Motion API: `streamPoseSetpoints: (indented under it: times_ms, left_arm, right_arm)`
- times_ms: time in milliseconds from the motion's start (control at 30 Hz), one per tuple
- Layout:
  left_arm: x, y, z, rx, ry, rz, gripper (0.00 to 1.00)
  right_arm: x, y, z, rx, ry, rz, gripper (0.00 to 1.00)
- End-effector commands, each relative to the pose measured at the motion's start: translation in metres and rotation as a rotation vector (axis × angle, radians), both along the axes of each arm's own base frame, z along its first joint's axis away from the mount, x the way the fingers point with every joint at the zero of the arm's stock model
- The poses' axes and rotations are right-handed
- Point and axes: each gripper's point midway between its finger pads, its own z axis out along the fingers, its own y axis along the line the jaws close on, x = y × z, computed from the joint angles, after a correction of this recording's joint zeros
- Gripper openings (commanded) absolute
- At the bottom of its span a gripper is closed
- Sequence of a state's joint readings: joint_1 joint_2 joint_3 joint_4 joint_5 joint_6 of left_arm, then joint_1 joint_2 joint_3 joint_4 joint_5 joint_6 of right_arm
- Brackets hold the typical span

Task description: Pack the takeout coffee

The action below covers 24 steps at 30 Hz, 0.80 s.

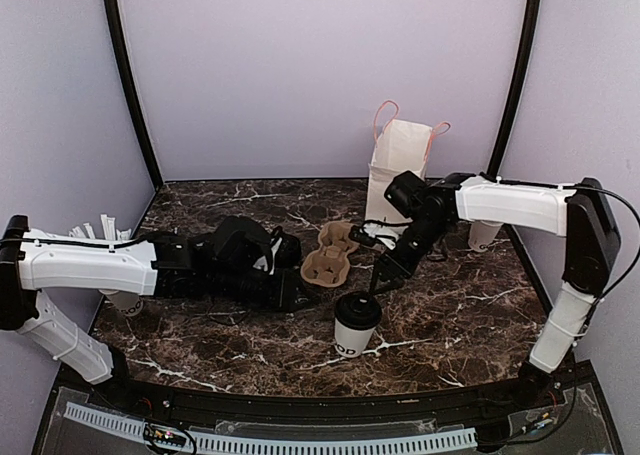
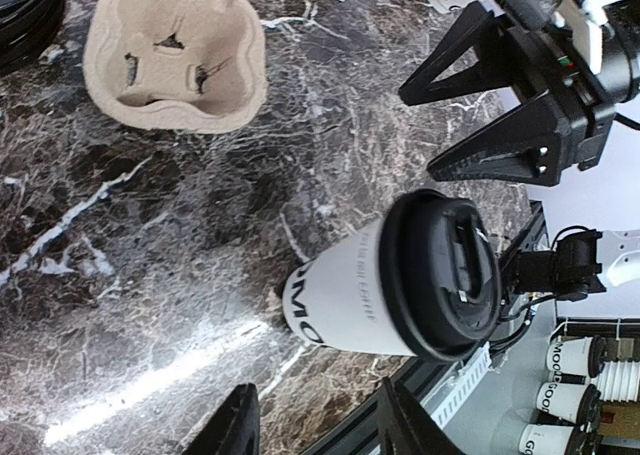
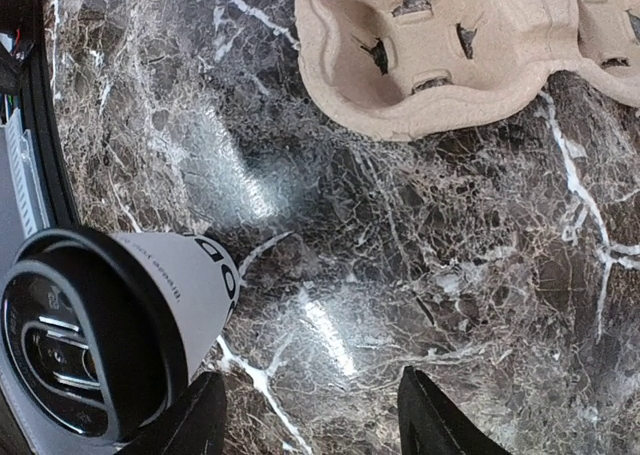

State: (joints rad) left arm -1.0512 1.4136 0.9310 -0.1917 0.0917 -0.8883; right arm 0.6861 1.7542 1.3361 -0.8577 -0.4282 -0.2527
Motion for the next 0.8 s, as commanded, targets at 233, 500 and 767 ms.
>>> streamPoseSetpoints:
  times_ms: [233, 500, 767]
  left_arm:
    - [-0.017, -0.042, 0.024, -0.007, -0.197, -0.253, 0.55]
    - [-0.019, -0.063, 0.007, 0.063, -0.236, -0.305, 0.59]
    - [-0.008, -0.066, -0.015, 0.161, -0.212, -0.282, 0.54]
  right_arm:
    - [-0.018, 0.001, 0.023, 0.120, -0.033, 0.084, 0.61]
    - [-0.032, 0.000, 0.029, 0.158, -0.023, 0.136, 0.62]
    - [-0.037, -0.006, 0.027, 0.157, -0.036, 0.138, 0.63]
